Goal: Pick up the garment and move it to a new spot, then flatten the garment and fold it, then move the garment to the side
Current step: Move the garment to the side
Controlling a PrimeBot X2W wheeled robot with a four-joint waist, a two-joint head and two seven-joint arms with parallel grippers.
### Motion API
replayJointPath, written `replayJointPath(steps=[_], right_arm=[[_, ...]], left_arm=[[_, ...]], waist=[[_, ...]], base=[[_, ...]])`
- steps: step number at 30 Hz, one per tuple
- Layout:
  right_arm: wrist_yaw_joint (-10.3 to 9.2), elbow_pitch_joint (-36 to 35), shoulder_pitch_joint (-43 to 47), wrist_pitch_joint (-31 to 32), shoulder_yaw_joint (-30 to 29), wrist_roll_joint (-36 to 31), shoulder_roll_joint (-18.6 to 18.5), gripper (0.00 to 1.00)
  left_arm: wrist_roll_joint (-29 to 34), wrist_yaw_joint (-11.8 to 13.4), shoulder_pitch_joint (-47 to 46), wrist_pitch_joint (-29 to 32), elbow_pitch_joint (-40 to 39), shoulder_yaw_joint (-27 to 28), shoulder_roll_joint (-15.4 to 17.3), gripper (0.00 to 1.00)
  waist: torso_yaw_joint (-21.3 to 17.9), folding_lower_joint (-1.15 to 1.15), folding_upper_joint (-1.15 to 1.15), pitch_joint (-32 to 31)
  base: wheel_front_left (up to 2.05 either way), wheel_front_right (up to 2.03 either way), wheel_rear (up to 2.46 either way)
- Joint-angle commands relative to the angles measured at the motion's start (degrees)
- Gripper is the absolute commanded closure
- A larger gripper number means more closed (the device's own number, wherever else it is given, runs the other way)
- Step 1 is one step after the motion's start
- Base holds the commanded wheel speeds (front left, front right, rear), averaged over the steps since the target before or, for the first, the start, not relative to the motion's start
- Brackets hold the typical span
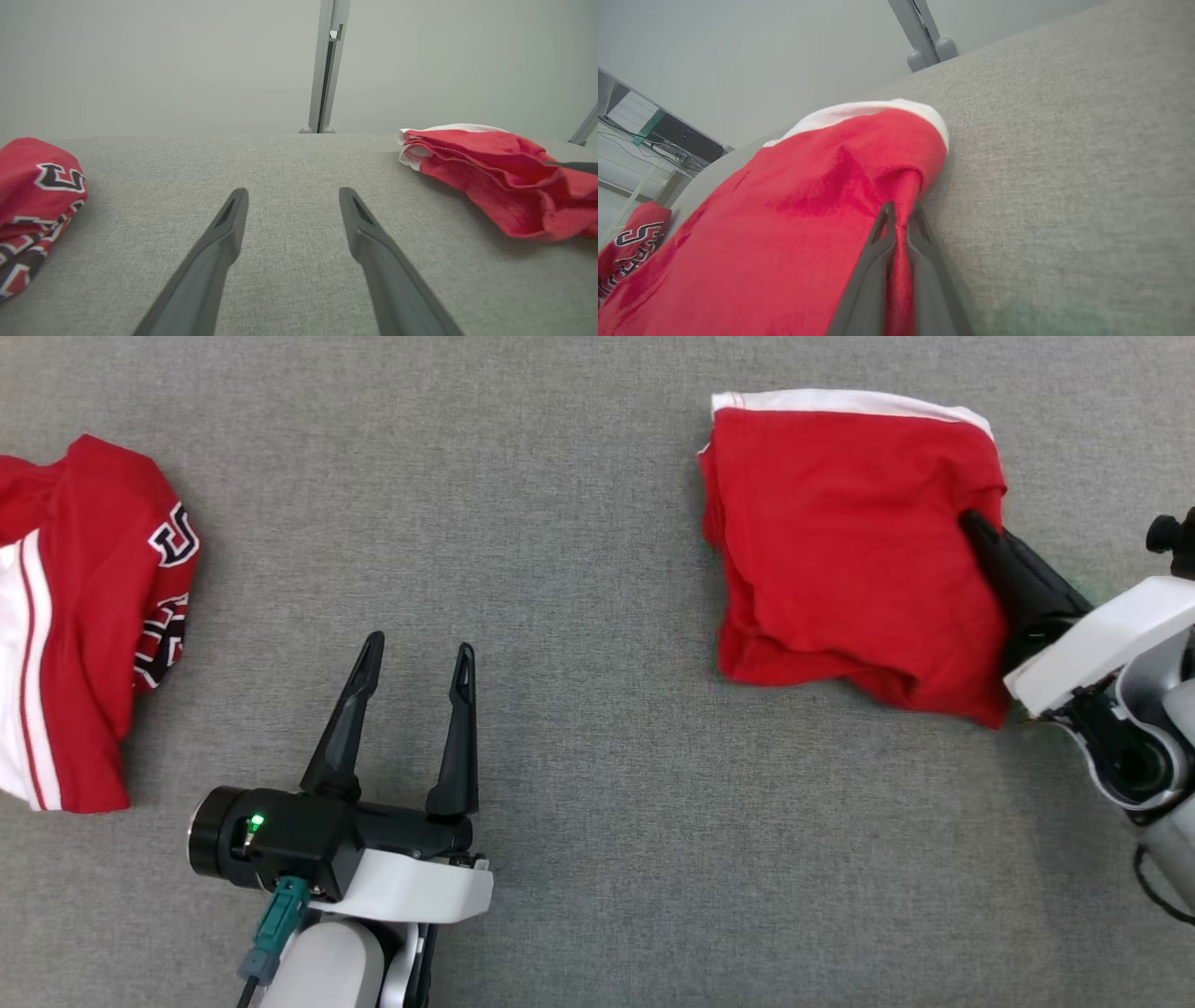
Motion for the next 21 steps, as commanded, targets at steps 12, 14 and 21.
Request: replayJointPath(steps=[12,14,21], right_arm=[[-0.14,1.62,-8.04,-5.37,3.48,-11.57,-18.49,1.00],[-0.14,2.54,-9.91,-5.67,3.34,-13.52,-20.30,1.00],[-0.14,5.99,-16.75,-5.43,3.43,-19.56,-23.70,1.00]], left_arm=[[4.79,-3.50,-3.83,-0.07,-3.95,0.55,0.21,0.00],[5.86,-4.36,-4.99,-0.06,-4.52,0.35,0.29,0.00],[8.38,-6.04,-8.57,-0.02,-5.06,0.44,1.57,0.00]], waist=[[-5.95,0.00,0.00,7.08],[-6.83,0.00,0.00,8.61],[-8.70,0.00,0.00,12.98]], base=[[0.00,0.00,0.00],[0.00,0.00,0.00],[0.00,0.00,0.00]])
